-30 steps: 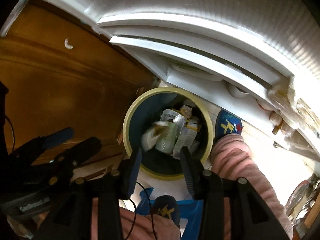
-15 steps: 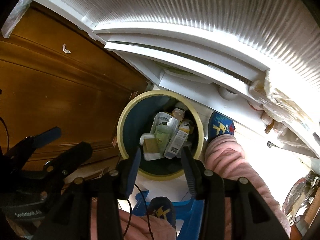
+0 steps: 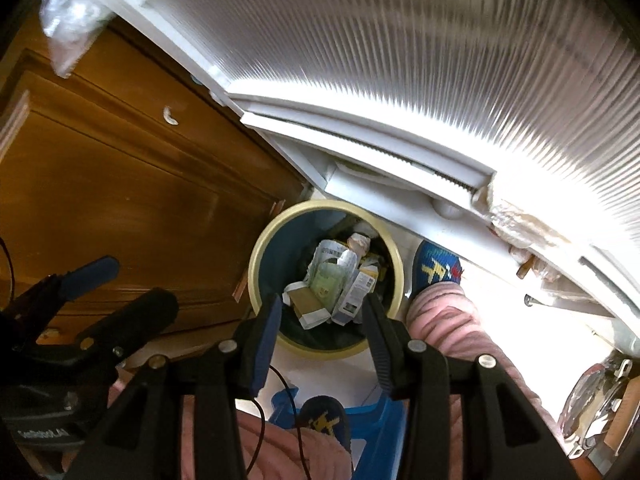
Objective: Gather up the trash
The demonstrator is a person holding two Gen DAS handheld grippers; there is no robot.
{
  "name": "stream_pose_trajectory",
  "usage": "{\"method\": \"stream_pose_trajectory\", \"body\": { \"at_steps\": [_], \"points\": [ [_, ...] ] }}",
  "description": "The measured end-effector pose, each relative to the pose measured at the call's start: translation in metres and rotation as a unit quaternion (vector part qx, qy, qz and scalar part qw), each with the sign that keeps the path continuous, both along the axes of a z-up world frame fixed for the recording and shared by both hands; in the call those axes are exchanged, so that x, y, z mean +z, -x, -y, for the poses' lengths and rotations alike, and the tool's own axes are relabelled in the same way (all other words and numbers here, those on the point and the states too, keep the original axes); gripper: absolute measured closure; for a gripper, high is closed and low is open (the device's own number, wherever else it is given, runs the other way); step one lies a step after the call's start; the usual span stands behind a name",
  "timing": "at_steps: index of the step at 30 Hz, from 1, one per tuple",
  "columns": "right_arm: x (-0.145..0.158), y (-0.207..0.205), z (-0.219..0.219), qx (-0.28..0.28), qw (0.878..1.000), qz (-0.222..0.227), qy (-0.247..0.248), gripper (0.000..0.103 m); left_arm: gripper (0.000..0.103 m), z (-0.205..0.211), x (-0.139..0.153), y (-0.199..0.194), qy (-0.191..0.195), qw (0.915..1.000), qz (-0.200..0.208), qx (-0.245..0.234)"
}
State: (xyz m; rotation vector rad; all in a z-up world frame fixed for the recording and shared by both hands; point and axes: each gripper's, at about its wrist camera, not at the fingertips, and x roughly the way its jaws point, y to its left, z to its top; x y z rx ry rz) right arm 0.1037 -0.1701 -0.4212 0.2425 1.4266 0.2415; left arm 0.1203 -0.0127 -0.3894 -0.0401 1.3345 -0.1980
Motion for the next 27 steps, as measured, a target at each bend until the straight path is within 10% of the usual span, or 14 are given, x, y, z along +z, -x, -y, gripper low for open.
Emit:
{"method": "stream_pose_trajectory", "body": {
  "at_steps": [27],
  "points": [
    [0.236, 0.033, 0.009, 0.003, 0.98, 0.2, -0.025, 0.06, 0.009, -0.006, 0.227, 0.038, -0.007, 0.9868, 0.16, 0.02]
  ]
}}
